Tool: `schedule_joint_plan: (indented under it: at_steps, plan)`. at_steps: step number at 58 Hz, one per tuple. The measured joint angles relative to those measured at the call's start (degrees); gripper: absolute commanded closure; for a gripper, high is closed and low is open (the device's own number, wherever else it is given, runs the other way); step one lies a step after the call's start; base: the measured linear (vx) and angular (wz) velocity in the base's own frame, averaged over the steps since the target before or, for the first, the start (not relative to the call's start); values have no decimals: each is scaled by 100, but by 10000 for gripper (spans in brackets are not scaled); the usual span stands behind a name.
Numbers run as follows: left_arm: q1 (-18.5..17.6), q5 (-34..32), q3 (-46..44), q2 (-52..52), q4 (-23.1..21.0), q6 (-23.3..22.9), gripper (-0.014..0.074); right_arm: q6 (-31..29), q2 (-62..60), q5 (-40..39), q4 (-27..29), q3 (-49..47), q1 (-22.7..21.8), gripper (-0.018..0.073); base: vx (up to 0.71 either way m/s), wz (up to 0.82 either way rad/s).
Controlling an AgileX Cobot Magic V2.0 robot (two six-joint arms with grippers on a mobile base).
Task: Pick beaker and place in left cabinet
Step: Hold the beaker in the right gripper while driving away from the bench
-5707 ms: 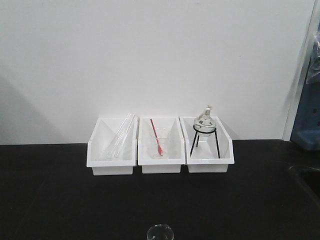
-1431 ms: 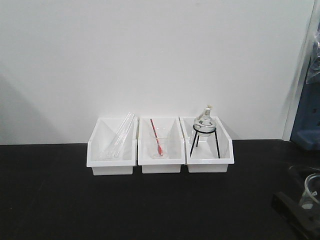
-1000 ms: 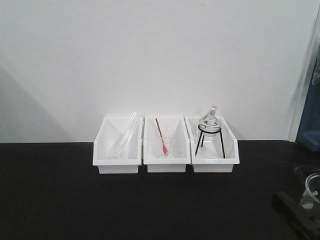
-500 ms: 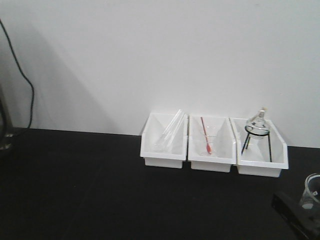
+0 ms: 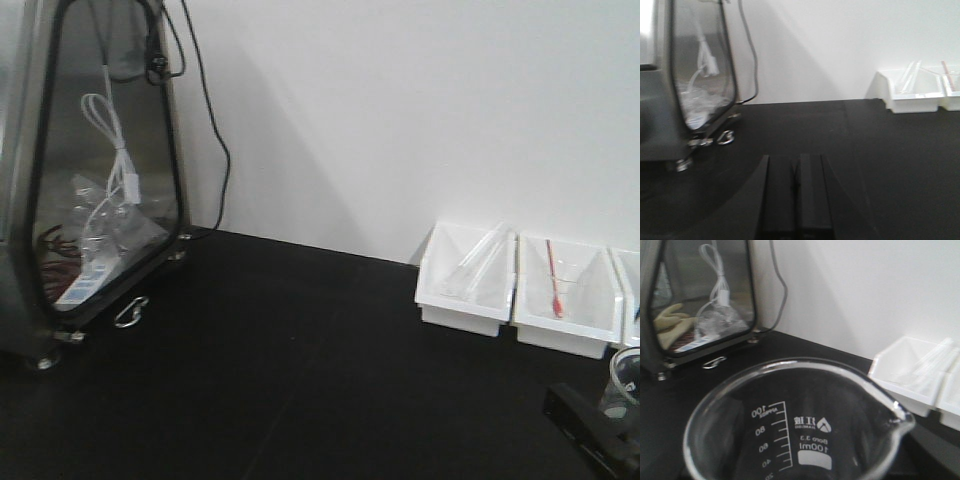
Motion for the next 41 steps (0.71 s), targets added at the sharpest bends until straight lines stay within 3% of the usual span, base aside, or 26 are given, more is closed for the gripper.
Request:
schedule_joint_plan:
  at_steps: [41]
  plan:
    - [0,0,0,0,0,0,596,0,0,0,0,0,0,564,-8,63]
